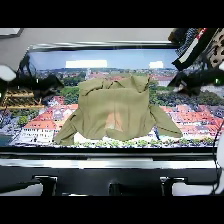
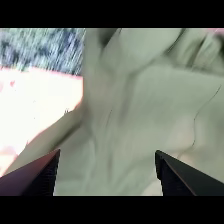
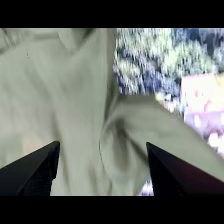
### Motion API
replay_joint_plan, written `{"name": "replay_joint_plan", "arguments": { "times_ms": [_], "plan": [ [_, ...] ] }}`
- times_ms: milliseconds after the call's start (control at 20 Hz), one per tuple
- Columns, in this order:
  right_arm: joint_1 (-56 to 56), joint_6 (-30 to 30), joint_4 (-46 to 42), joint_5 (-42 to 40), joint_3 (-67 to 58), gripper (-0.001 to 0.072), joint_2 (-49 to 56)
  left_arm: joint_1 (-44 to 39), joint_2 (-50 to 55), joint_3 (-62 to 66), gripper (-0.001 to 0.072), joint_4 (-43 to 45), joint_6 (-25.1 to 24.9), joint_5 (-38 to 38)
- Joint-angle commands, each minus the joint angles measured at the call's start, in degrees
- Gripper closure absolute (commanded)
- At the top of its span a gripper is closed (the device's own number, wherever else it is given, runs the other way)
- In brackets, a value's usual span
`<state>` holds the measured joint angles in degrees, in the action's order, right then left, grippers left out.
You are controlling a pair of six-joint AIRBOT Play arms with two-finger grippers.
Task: Fold the clothes and pants, and hang the long-sleeved shirts on hangers.
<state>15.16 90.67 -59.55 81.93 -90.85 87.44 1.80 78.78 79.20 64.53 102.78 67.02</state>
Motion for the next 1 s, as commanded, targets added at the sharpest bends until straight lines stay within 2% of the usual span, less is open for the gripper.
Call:
{"name": "replay_joint_plan", "arguments": {
  "times_ms": [0, 100, 250, 550, 600, 650, 700, 750, 800, 950],
  "plan": [
    [-1.36, -0.22, 3.39, -4.17, 24.13, 0.0086, -12.28, -2.71, -11.85, -20.83, 0.0025, 1.46, 5.18, -3.54],
    [-5.75, 0.37, 5.33, -9.44, 38.34, 0.0073, -18.56, -6.58, -16.26, -30.53, 0.0025, 0.79, 7.74, -6.64],
    [-10.75, 4.79, 5.07, -17.16, 51.04, 0.0075, -21.57, -12.13, -18.45, -38.1, 0.0025, -1.53, 8.94, -8.96],
    [-13.64, 5.99, 10.71, -28.68, 55.98, 0.0079, -16.55, -16.92, -18.25, -40.37, 0.0024, -1.49, 10.71, -11.56],
    [-13.64, 5.95, 12.11, -29.99, 55.98, 0.0101, -15.02, -16.9, -18.1, -40.52, 0.0025, -1.44, 11.3, -11.74],
    [-13.64, 5.4, 13.55, -30.99, 55.98, 0.015, -13.73, -16.9, -17.99, -40.79, 0.0025, -1.44, 11.28, -12.5],
    [-13.64, 4.22, 14.69, -32.02, 55.98, 0.0286, -12.87, -16.9, -17.73, -41.13, 0.0025, -1.55, 11.37, -13.22],
    [-13.64, 3.96, 14.95, -33.07, 55.98, 0.0543, -12.66, -16.92, -17.29, -41.51, 0.0025, -1.53, 12.07, -13.68],
    [-13.62, 3.8, 14.69, -33.77, 55.91, 0.0685, -12.92, -16.92, -16.7, -41.92, 0.0025, -1.57, 12.44, -14.08],
    [-13.64, 5.14, 13.99, -33.86, 55.74, 0.0685, -15.28, -17.92, -13.86, -42.53, 0.0024, -2.05, 13.79, -16.57]
  ]
}}
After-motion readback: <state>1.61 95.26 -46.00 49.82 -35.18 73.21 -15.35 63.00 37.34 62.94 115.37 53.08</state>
